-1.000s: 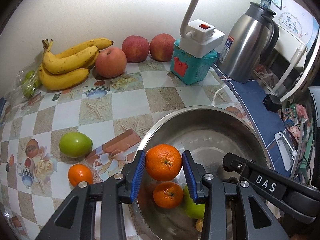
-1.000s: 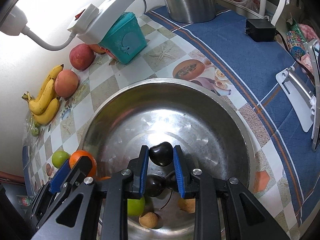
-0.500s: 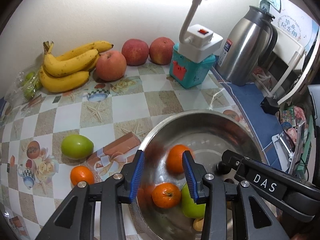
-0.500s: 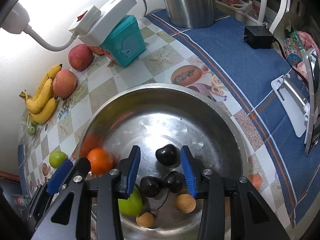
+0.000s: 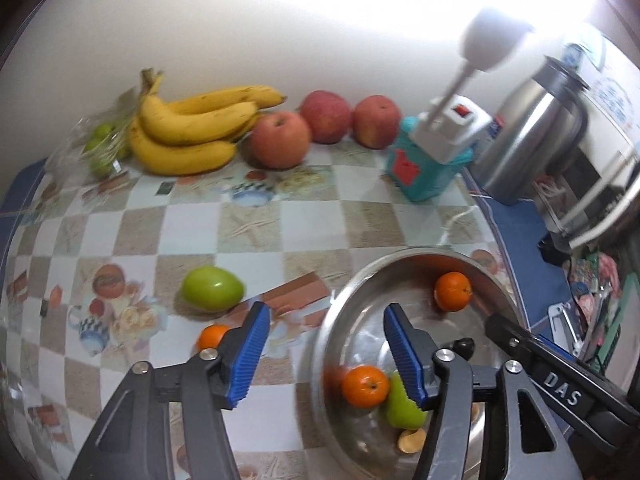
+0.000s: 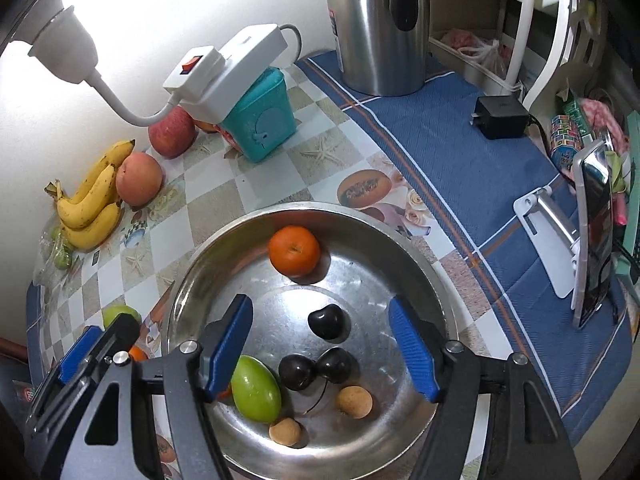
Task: Organize fruits
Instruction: 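Open the left gripper dropping the mandarin while the right gripper drops the plum into the bowl, then withdraw both grippers from the bowl toward the last mandarin and green mango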
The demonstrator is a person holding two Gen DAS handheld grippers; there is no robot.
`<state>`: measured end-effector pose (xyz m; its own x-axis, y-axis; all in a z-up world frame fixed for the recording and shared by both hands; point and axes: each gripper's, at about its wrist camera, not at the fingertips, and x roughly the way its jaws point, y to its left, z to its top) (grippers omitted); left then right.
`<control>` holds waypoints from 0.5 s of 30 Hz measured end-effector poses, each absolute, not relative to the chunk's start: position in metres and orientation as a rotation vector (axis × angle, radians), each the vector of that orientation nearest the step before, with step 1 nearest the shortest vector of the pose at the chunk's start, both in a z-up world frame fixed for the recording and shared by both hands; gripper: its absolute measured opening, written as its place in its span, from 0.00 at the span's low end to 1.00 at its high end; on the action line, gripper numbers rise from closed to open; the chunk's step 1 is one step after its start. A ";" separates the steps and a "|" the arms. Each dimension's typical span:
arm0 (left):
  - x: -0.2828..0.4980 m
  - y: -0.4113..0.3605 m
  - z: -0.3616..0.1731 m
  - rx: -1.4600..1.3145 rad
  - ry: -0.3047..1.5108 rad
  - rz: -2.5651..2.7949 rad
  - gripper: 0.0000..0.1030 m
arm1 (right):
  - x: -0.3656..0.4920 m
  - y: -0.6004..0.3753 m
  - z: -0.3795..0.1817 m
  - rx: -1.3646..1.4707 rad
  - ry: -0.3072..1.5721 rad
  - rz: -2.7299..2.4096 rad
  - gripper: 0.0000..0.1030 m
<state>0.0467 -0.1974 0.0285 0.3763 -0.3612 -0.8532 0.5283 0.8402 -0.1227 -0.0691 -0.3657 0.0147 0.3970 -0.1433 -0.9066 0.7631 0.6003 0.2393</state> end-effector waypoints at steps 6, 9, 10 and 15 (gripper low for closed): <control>0.061 -0.179 0.026 0.157 1.074 -0.462 0.81 | -0.067 -0.363 0.014 0.709 1.022 -0.653 0.70; 0.068 -0.170 0.024 0.153 1.084 -0.394 0.97 | -0.066 -0.363 0.012 0.705 1.034 -0.656 0.70; 0.069 -0.168 0.023 0.151 1.084 -0.381 1.00 | -0.066 -0.363 0.012 0.705 1.035 -0.656 0.70; 0.078 -0.153 0.022 0.120 1.099 -0.319 1.00 | -0.065 -0.361 0.012 0.705 1.030 -0.654 0.89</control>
